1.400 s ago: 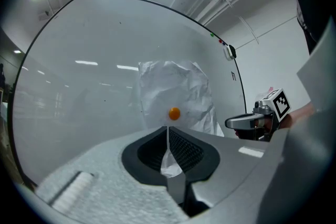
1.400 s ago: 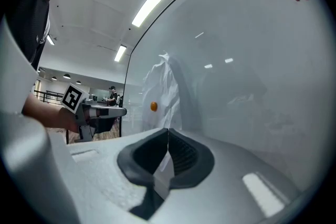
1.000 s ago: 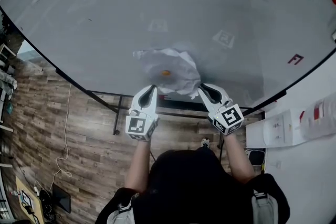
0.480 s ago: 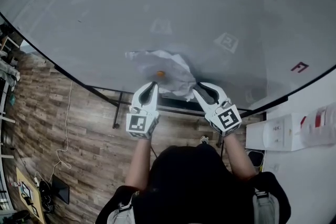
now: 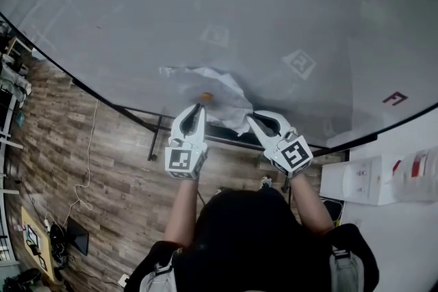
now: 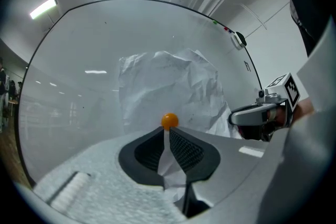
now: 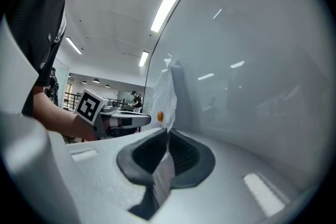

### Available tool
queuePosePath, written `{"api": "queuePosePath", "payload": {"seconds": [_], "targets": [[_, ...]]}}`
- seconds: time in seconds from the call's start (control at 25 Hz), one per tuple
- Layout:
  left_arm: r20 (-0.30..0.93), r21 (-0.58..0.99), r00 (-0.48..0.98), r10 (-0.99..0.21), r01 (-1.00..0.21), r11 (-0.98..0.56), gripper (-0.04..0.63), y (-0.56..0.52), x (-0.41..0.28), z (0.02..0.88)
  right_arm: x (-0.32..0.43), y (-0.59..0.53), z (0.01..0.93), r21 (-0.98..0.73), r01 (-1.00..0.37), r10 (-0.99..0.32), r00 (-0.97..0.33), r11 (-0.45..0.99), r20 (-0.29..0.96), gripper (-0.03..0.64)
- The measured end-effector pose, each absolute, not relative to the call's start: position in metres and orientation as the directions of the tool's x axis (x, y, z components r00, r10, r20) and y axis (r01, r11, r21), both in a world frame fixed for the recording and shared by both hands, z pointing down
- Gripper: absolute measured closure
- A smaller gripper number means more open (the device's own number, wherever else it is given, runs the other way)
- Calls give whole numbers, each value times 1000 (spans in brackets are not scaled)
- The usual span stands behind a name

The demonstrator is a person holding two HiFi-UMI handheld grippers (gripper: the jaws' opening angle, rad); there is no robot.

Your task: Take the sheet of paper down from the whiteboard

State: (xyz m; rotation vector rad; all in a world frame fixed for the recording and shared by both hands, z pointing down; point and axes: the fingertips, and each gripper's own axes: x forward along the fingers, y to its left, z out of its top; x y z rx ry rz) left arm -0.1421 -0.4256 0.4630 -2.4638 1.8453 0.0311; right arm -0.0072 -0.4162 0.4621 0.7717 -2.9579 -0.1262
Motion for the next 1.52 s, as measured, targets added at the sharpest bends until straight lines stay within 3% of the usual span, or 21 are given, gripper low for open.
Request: {"api": "queuePosePath", "payload": {"seconds": [0.48, 1.52], "targets": [[-49, -87, 215, -975, -974, -211, 430, -438, -134, 463, -5, -417, 466, 48, -417, -419, -906, 908, 58, 612], [-95, -121, 126, -988, -986, -114, 440, -452, -132, 450, -6, -424, 468, 49, -373, -376, -924, 927, 70, 614]]}}
